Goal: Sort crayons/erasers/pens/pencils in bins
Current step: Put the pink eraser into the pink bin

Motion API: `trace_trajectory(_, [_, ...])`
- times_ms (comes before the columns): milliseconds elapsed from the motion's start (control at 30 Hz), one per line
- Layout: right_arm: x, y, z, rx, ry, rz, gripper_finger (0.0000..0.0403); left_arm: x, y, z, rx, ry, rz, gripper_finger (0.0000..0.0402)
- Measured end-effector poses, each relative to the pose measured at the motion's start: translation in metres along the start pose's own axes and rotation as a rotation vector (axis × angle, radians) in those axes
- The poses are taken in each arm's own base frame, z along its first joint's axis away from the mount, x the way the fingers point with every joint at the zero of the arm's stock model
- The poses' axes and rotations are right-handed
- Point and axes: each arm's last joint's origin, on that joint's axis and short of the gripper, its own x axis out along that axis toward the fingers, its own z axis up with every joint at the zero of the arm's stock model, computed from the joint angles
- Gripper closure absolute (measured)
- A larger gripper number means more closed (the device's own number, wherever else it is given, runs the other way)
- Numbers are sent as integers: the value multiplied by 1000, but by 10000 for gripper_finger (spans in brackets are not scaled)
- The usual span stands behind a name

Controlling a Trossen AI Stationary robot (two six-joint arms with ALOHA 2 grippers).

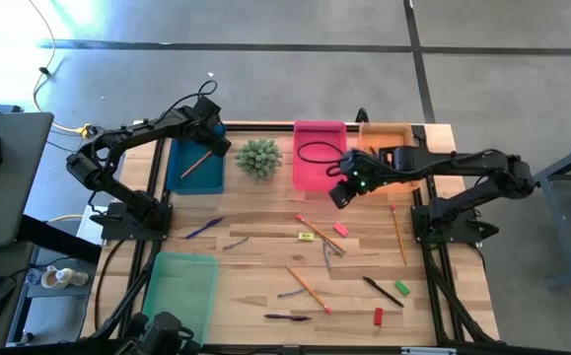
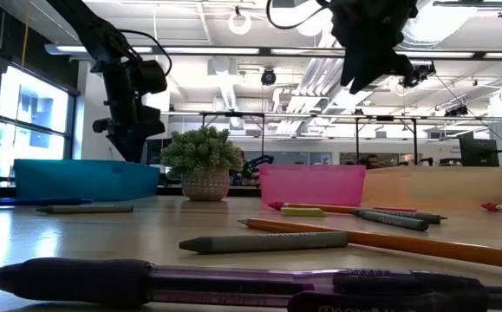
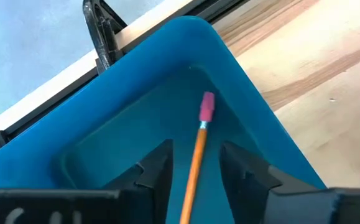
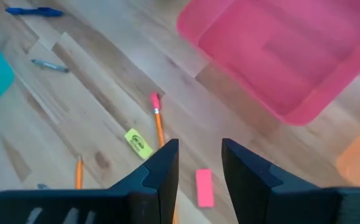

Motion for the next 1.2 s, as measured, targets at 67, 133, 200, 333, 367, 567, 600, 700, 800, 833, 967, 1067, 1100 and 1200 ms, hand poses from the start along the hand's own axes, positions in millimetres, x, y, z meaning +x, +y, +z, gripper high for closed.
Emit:
trace_trajectory(67, [0,3,-3,18,4,5,288,-3,0,0,-1,-4,0,265])
trace_trajectory(133, [-1,5,-5,27,5,5,288,-7,1,-1,-3,-17,-1,255])
trace_trajectory(200, [1,7,-7,27,10,-2,287,-13,3,-2,0,-31,-2,249])
trace_trajectory(333, [5,9,-12,39,34,-40,269,-31,5,-4,31,-81,-43,248])
trace_trajectory(367, [6,9,-14,37,42,-50,261,-36,5,-5,36,-93,-61,249])
trace_trajectory(567, [15,14,-23,-17,106,-93,212,-69,6,-14,19,-183,-213,251])
trace_trajectory(600, [17,15,-25,-35,120,-102,207,-75,5,-15,17,-199,-243,251])
trace_trajectory(700, [27,16,-30,-65,172,-148,200,-89,2,-20,32,-244,-327,251])
trace_trajectory(800, [38,19,-33,-92,212,-174,199,-101,-3,-24,63,-281,-377,251])
trace_trajectory(833, [43,20,-34,-98,227,-180,199,-104,-5,-26,74,-289,-384,251])
trace_trajectory(967, [60,23,-37,-111,308,-178,199,-115,-13,-31,118,-319,-410,251])
trace_trajectory(1067, [74,25,-40,-140,376,-180,199,-122,-19,-35,150,-337,-431,252])
trace_trajectory(1100, [79,25,-42,-148,395,-187,199,-124,-21,-36,160,-344,-438,252])
trace_trajectory(1200, [94,25,-45,-156,438,-209,199,-128,-25,-38,181,-357,-453,252])
